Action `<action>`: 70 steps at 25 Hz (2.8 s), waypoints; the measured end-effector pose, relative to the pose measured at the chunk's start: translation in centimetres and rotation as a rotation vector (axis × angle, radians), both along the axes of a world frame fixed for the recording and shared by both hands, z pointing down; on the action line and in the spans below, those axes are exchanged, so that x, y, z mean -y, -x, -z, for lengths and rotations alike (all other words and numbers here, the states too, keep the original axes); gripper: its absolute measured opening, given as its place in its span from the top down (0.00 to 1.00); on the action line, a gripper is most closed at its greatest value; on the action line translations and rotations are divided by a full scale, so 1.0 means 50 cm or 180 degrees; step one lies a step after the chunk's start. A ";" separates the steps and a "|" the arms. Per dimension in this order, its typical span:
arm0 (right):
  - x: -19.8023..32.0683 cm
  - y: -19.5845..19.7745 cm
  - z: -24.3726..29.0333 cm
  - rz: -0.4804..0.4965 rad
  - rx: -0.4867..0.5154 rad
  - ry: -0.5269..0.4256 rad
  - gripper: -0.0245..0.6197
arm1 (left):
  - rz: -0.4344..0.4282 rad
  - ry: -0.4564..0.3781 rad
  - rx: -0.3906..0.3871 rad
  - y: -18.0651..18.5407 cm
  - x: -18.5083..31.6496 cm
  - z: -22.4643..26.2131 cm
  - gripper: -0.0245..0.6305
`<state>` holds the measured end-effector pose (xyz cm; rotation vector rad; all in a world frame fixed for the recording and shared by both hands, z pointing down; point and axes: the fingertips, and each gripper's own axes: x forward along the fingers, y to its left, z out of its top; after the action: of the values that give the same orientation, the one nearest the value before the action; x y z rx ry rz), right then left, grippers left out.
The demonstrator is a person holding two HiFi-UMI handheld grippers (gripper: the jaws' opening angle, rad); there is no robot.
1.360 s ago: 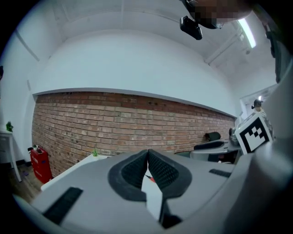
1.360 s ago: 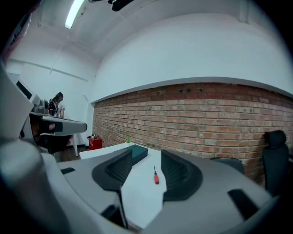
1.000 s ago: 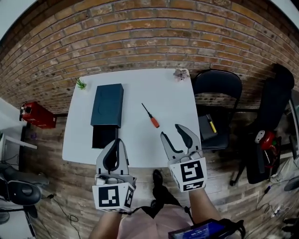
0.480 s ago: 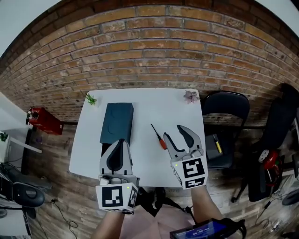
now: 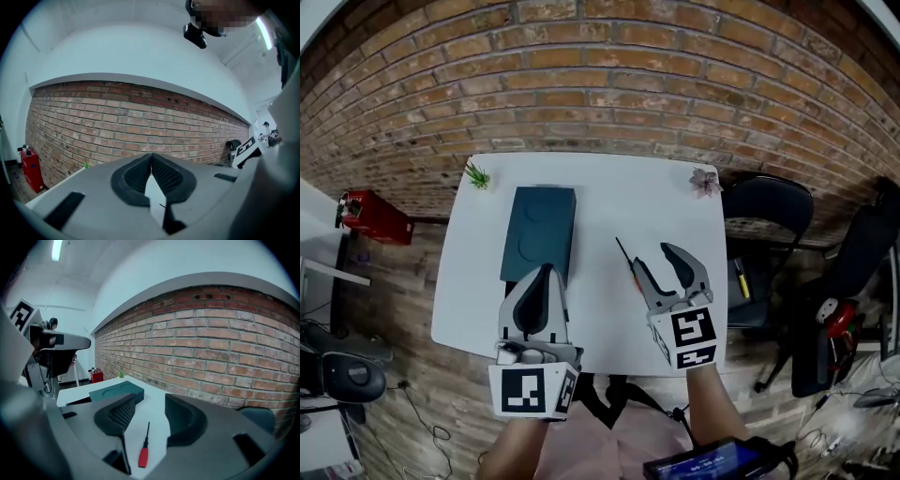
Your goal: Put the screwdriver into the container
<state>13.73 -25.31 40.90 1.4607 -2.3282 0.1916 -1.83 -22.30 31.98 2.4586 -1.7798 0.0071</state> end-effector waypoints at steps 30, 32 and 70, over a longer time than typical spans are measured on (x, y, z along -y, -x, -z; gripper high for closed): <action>-0.063 -0.016 -0.383 -0.0225 -0.0272 0.1292 0.68 | -0.0211 0.0776 -0.0050 0.018 0.048 -0.245 0.94; -0.062 -0.015 -0.383 -0.0211 -0.0267 0.1300 0.69 | -0.0198 0.0763 -0.0046 0.020 0.049 -0.242 0.94; -0.063 0.048 0.078 0.0396 -0.0107 -0.0063 0.80 | 0.0691 -0.0480 0.0029 0.080 -0.155 0.136 0.94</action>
<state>11.34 -22.18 36.99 1.3123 -2.3906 0.1095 -5.83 -14.53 25.19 2.3482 -2.1140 -0.1385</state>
